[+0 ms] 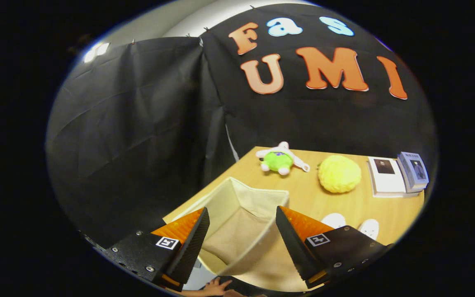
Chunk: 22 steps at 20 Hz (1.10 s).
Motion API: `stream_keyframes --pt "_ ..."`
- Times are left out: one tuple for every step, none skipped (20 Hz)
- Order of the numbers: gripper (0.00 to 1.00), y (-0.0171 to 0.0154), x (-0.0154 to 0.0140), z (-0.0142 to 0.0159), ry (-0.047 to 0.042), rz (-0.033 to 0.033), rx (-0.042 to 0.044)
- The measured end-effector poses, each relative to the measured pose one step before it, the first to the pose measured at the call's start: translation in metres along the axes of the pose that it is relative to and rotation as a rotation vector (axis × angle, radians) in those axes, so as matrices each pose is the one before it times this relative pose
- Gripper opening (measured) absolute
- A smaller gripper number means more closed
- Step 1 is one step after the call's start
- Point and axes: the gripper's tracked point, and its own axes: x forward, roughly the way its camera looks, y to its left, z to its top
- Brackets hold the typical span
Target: Open the storage box then place both shoes into the box .Put the left shoe in first, then the right shoe, with the right side of both shoes facing outward in a uniform manner.
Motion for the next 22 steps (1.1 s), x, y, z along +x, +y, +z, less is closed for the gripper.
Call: stream_keyframes --pt "0.97 -0.02323 -0.00065 -0.01035 0.0286 -0.03548 0.01036" --pt "0.96 -0.02025 0.00161 -0.01296 0.03052 -0.03155 0.00968" --pt "0.96 -0.01682 0.00111 -0.012 0.02941 -0.0257 0.01251" --pt "0.96 -0.01651 0.00306 -0.01325 0.0296 -0.02148 0.01245" --pt "0.94 -0.01395 0.00501 -0.01043 0.02708 -0.01505 0.01573" --pt "0.94 -0.01179 0.006 -0.0101 0.02705 -0.01288 0.01804" --pt "0.93 -0.01105 0.00683 -0.00844 0.02581 -0.01178 0.01619" --pt "0.92 -0.00997 0.00707 -0.00927 0.02844 -0.01067 0.01267" --pt "0.89 -0.01004 0.00697 -0.00799 0.03022 -0.0107 0.01042" --pt "0.88 -0.0065 0.0048 -0.00859 0.02376 -0.00312 0.00939" --pt "0.85 -0.00751 0.00545 -0.00554 0.01908 -0.00963 0.00892" --pt "0.84 -0.00633 0.00381 -0.00548 0.01826 -0.00732 0.00236" --pt "0.8 -0.00475 0.00509 -0.00527 0.02137 -0.00294 -0.00027" --pt "0.78 -0.00377 0.0047 -0.00733 0.02318 -0.00359 0.0075" --pt "0.75 -0.00332 0.00546 -0.00368 0.01414 -0.00228 0.00762" --pt "0.75 -0.00338 0.00547 -0.00239 0.00853 -0.00624 -0.00021" --pt "0.72 -0.00541 0.00437 -0.00312 0.01324 -0.01848 0.00061" --pt "0.71 -0.00267 0.006 -0.00284 0.01156 -0.01125 0.00501" --pt "0.67 -0.001 0.00638 -0.00216 0.01394 -0.00042 0.00999" --pt "0.64 -0.00094 0.00632 -0.00236 0.01125 -0.00198 0.00394" --pt "0.61 -0.00251 0.00556 -0.0008 0.00776 -0.00844 0.00905" --pt "0.6 -0.00097 0.00636 -0.00086 0.00767 -0.00126 0.01098"
